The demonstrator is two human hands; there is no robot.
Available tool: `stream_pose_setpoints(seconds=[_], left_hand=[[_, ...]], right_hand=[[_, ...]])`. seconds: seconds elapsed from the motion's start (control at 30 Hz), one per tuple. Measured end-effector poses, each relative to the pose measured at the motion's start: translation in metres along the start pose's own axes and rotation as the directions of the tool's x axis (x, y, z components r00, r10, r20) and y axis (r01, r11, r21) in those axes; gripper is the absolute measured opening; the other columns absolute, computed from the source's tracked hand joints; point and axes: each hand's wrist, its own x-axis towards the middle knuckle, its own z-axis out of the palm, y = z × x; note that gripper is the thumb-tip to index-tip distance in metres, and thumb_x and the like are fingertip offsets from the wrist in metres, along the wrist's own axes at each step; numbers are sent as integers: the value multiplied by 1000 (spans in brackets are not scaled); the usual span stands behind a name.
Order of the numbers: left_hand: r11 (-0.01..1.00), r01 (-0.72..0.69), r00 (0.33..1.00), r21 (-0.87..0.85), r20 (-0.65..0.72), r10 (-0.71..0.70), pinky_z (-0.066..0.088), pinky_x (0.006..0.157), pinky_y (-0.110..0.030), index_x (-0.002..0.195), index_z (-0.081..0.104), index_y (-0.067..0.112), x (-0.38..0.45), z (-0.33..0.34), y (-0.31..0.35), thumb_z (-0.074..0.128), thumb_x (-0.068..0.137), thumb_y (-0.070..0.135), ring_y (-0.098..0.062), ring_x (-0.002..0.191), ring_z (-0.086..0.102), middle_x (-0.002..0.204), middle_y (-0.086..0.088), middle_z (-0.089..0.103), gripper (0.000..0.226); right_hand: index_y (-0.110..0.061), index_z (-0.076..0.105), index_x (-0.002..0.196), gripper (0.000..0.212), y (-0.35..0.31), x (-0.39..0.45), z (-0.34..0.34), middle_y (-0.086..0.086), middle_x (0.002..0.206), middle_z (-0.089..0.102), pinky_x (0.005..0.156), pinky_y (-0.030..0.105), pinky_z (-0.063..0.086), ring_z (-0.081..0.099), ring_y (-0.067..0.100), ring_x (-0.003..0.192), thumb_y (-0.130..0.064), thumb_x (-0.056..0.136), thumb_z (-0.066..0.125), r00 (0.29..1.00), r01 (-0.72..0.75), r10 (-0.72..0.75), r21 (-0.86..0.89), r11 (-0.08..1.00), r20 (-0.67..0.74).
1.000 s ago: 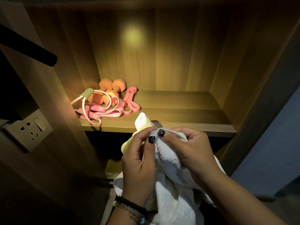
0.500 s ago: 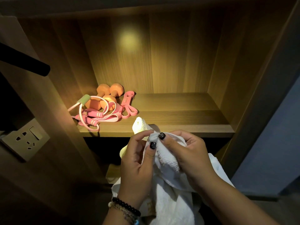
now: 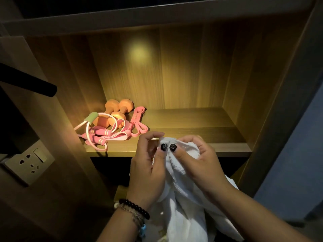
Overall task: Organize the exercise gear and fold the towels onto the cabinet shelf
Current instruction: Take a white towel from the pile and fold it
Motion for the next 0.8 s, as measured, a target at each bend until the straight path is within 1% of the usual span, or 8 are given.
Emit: stream_pose_setpoints(seconds=[0.17,0.23,0.37,0.47,0.57,0.67,0.73,0.8], left_hand=[[981,-188,982,48,3,188,52,80,-23,104,62,29,51,4,34,45,89,2,-9,94,64,99,15,67,35],[979,-200,980,-33,-3,200,50,80,-21,102,63,25,77,4,52,46,90,0,-8,94,65,96,13,68,32],[974,-180,981,-137,51,189,50,76,-19,99,64,20,125,2,93,46,97,-4,-7,88,64,94,6,69,30],[972,-135,983,-192,100,157,53,73,-21,97,66,22,151,-1,120,49,97,0,-8,86,67,91,8,72,28],[965,-142,982,-219,93,166,55,74,-21,96,68,21,178,-2,147,50,97,1,-6,86,68,88,9,74,27],[953,-169,981,-250,48,186,55,73,-24,93,69,20,215,-6,184,52,97,4,-8,85,69,88,5,74,24],[954,-173,981,-244,48,190,57,70,-25,93,69,20,237,-10,209,53,97,8,-8,81,69,84,6,74,20],[958,-182,979,-223,45,196,58,70,-26,93,70,21,256,-13,232,53,98,11,-8,80,70,82,7,74,20]], right_hand=[[-5,67,91,10,-46,33,-10,5,104,65,86,32,51,63,14,95,-7,82,70,988,148,-145,-41,988,53],[-2,68,94,12,-73,50,-15,4,106,67,84,32,52,64,13,93,-6,82,70,971,223,-217,-52,973,99],[1,68,93,17,-129,89,-29,21,93,65,69,40,49,59,35,80,-14,85,69,931,328,-301,-111,938,207],[-1,68,92,24,-168,115,-39,14,87,66,69,40,55,62,28,78,-24,84,68,885,416,-354,-175,892,302],[-10,71,90,27,-194,135,-50,8,84,67,69,30,54,64,20,76,-36,82,68,869,371,-300,-117,921,393],[-9,73,87,32,-216,157,-58,10,83,67,74,33,52,63,21,80,-41,83,66,878,303,-239,-96,948,415],[-8,69,103,43,-234,171,-60,15,98,67,84,41,54,64,27,93,-43,79,60,902,244,-198,-74,967,385],[-14,67,110,41,-256,183,-59,13,105,68,83,38,58,66,26,99,-45,83,61,907,233,-189,-73,970,377]])
